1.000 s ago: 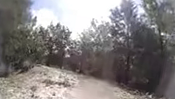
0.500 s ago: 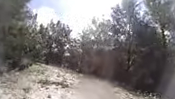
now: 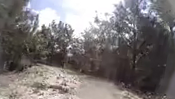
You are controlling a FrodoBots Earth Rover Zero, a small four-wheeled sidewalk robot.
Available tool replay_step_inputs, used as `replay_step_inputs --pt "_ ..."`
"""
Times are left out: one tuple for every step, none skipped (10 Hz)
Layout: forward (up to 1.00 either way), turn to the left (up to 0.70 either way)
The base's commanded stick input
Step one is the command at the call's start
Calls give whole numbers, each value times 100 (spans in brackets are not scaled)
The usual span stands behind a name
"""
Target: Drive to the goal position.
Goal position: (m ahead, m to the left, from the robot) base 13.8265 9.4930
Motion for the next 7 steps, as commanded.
replay_step_inputs --pt "70 0" --pt "70 0" --pt "70 0" --pt "70 0" --pt "70 0" --pt "70 0" --pt "70 0"
